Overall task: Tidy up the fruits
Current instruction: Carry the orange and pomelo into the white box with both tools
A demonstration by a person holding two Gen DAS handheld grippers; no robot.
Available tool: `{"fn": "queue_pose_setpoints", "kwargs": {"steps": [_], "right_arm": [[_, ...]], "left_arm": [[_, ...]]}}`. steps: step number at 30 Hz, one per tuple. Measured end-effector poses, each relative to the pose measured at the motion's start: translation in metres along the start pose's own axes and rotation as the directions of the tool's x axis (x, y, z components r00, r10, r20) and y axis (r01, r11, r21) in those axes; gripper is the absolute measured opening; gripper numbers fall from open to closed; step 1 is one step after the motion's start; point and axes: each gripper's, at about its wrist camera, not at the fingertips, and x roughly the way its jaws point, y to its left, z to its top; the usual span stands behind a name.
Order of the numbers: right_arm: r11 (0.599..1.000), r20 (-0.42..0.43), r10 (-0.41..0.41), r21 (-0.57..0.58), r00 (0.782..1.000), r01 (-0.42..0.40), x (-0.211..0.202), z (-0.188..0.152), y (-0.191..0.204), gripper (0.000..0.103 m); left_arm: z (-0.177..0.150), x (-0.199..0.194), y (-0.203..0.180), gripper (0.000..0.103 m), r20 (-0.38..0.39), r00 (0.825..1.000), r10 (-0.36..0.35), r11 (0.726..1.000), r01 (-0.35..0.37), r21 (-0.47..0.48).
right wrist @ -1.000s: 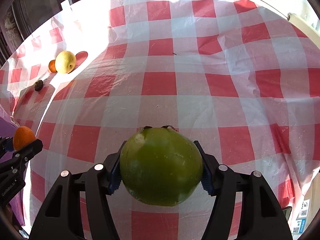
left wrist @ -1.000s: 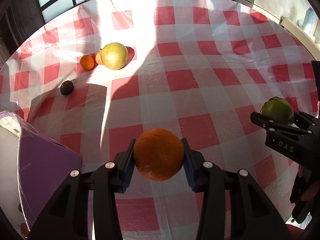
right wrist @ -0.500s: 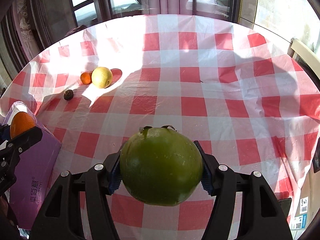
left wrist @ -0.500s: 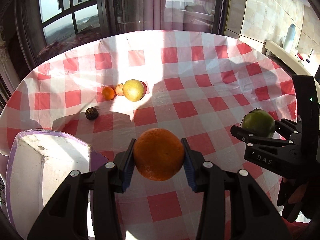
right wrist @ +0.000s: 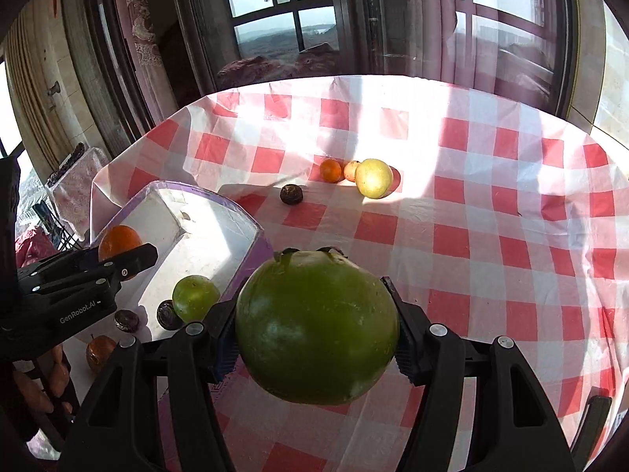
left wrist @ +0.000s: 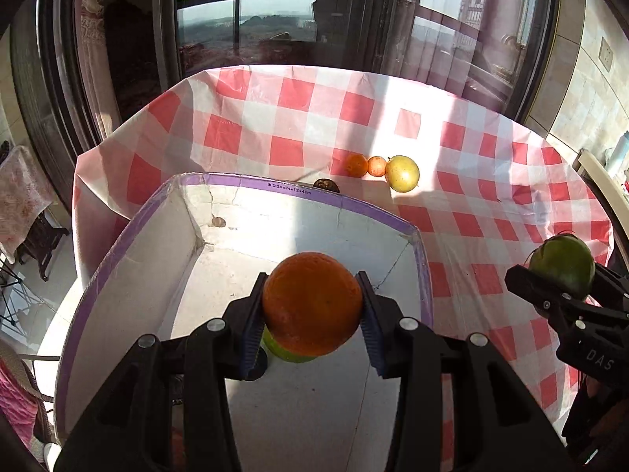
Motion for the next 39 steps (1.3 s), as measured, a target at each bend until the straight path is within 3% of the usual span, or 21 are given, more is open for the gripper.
{"fn": "queue_pose_setpoints", "kwargs": {"steps": [6, 13, 17, 21, 25, 28, 34, 39], "right_arm": [[0.976, -0.037, 0.123, -0.177, 0.992, -0.128, 0.006, 0.003, 0.080, 0.062], [0.863, -0.198, 0.147, -0.453, 0.969, -0.224, 0.023, -0.034, 0.154, 0.062], [0.804, -0.332, 0.103, -0.527, 0.937, -0.275, 0.045, -0.057, 0.171, 0.062], [0.750, -0.466, 0.012, -0.581, 0.885, -0.316, 0.075, -0.077, 0.182, 0.062], [0.694, -0.525, -0.096, -0.645, 0.846, -0.321, 0.098, -0.093, 0.191, 0.062], [0.638, -0.537, -0.162, -0.697, 0.828, -0.327, 0.107, -0.103, 0.199, 0.062], [0.628, -0.563, -0.170, -0.694, 0.808, -0.352, 0.110, -0.102, 0.201, 0.062], [0.662, -0.587, -0.178, -0.665, 0.790, -0.345, 0.112, -0.097, 0.192, 0.062]], "left_arm": [[-0.006, 0.014, 0.053, 0.043, -0.048, 0.997, 0.058, 0.998, -0.058, -0.011], [0.003, 0.036, 0.078, 0.044, -0.091, 0.994, 0.059, 0.997, -0.055, 0.049], [0.004, 0.052, 0.074, 0.044, -0.128, 0.990, 0.052, 0.995, -0.040, 0.096], [0.000, 0.075, 0.070, 0.044, -0.196, 0.979, 0.047, 0.994, -0.027, 0.106], [-0.002, 0.095, 0.066, 0.044, -0.254, 0.966, 0.057, 0.993, -0.028, 0.115], [-0.006, 0.111, 0.065, 0.044, -0.294, 0.952, 0.085, 0.989, -0.046, 0.138], [-0.018, 0.129, 0.076, 0.044, -0.349, 0.932, 0.096, 0.989, -0.050, 0.138], [-0.028, 0.135, 0.085, 0.045, -0.370, 0.925, 0.090, 0.991, -0.048, 0.121]]}}
